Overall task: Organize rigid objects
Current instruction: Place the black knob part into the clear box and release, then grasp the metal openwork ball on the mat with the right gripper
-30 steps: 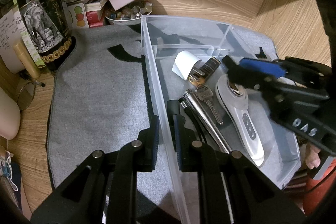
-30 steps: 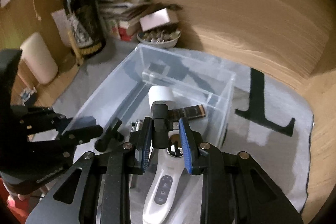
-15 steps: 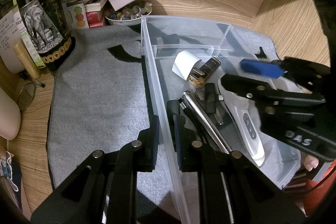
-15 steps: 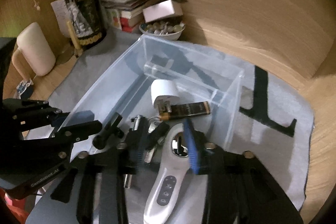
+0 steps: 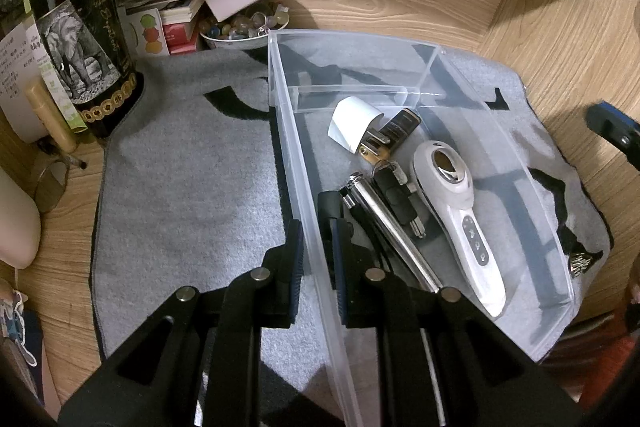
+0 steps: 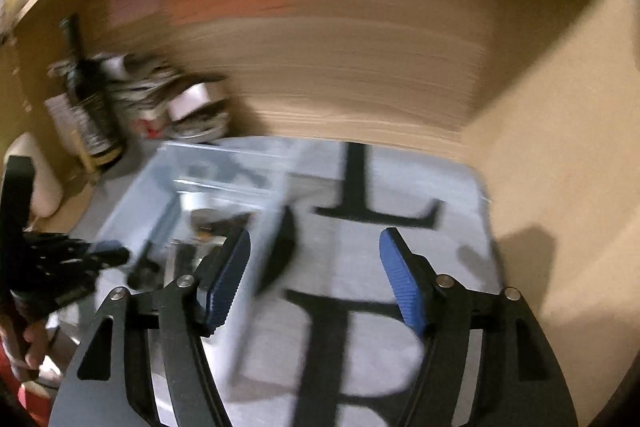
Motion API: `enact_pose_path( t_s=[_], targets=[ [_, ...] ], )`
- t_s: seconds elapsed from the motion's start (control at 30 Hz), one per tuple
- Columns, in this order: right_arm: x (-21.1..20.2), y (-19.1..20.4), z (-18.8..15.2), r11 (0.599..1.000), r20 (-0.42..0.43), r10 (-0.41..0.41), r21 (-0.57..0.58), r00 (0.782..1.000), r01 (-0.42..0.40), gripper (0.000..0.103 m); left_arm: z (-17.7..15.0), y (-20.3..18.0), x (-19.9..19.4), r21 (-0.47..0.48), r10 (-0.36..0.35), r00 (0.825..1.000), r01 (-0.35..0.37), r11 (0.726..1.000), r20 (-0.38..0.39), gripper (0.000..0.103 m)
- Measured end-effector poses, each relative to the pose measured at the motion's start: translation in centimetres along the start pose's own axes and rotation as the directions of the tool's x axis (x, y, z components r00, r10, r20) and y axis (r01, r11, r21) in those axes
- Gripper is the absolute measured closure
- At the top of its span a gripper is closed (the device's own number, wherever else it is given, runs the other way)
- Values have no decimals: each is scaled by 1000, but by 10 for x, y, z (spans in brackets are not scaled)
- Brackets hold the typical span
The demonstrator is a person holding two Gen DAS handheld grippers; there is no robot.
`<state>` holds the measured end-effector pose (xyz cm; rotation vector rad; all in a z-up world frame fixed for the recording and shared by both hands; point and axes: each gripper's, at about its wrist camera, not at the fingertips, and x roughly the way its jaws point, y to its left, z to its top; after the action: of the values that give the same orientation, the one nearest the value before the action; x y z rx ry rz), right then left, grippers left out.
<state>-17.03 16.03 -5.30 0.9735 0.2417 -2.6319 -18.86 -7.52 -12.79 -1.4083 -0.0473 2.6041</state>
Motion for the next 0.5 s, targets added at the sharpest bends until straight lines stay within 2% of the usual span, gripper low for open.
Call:
enact_pose_path(
  t_s=[0.13,0.27,0.5],
  targets=[
    [-11,-34,-21,994,-27,-84,71,996,86,33,0,0,0,-3,-1,1000,1,1000,2,90],
    [-9,-56,-53,983,-113,-126,122,986,140,33,1,0,0,-1,0,1000,0,1000,4,90],
    [2,-65,-110,968,-253,-78,211,964,133,34,1,0,0,-1,-1,1000,1,1000,4,90]
  ],
)
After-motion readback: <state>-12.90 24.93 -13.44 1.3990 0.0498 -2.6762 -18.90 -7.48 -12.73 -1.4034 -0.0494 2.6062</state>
